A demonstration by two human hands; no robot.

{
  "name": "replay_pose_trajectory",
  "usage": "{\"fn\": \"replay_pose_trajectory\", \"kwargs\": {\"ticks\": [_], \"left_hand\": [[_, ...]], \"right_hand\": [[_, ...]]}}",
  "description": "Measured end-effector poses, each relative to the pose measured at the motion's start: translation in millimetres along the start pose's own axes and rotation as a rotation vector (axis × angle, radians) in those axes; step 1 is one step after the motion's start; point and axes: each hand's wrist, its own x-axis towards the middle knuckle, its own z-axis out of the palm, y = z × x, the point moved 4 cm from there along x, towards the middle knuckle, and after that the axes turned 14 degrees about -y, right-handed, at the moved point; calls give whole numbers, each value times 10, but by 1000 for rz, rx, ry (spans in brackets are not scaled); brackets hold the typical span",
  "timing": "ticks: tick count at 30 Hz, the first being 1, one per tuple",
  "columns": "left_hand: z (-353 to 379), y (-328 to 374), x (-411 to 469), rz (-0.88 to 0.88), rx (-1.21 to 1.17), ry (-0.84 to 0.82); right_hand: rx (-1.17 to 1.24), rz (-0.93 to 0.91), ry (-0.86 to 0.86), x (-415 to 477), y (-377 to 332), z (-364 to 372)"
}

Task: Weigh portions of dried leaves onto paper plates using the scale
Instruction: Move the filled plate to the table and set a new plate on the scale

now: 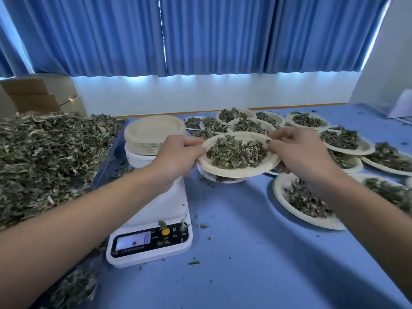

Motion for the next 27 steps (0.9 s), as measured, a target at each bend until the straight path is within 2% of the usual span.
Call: {"fn": "replay_pose_trajectory", "kwargs": {"ticks": [7, 13, 19, 27], "left_hand": [[1171, 324, 623, -21, 13, -192], [1892, 528, 1051, 18, 236, -242], [1985, 901, 1529, 28, 386, -206], [1871, 1089, 2427, -7, 351, -139]], "right_hand": [[-195, 130, 111, 145, 522, -1104], [-268, 242, 149, 351, 1103, -1630], [-69, 346, 171, 673, 1268, -1858], [18, 407, 336, 1621, 1255, -1884]]}}
